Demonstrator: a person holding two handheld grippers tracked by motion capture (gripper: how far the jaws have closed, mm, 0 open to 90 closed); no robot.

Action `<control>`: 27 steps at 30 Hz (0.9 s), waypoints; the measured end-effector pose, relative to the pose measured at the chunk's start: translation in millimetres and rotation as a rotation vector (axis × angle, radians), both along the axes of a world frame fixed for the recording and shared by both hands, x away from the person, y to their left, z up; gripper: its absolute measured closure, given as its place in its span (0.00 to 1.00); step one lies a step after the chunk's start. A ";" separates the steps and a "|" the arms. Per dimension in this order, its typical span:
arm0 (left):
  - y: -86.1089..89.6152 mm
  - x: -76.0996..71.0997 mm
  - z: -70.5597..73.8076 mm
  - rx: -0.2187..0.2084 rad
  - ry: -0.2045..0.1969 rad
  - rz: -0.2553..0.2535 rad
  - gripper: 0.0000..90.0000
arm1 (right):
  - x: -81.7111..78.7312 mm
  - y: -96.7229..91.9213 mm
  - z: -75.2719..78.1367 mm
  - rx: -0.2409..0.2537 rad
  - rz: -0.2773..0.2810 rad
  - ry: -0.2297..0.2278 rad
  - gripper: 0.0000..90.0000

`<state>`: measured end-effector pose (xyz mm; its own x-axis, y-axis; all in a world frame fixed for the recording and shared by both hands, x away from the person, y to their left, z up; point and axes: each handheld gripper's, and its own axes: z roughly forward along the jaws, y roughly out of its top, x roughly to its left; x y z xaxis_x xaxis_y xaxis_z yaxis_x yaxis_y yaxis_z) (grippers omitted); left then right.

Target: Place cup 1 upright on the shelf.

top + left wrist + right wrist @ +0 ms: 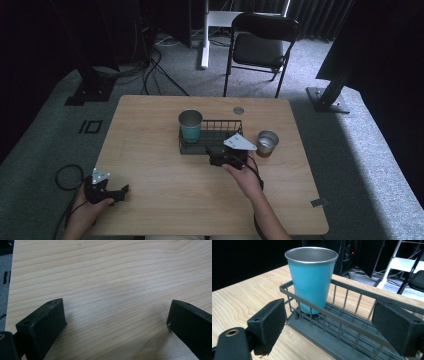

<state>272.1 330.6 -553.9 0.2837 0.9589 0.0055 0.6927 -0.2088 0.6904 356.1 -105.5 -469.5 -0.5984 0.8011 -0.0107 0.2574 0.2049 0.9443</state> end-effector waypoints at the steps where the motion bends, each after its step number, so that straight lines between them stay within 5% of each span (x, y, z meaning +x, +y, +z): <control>1: 0.0 0.0 0.0 0.000 0.000 0.000 0.03 | -1.1 -1.8 -0.4 -0.002 0.000 -0.002 0.13; 27: 0.0 0.0 0.1 0.001 0.000 -0.001 0.03 | -27.2 -66.2 -32.7 -0.054 -0.069 0.030 0.13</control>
<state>272.1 330.7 -553.9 0.2844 0.9587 0.0064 0.6927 -0.2101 0.6899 328.9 -171.8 -502.2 -0.5423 0.8393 -0.0377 0.3006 0.2358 0.9242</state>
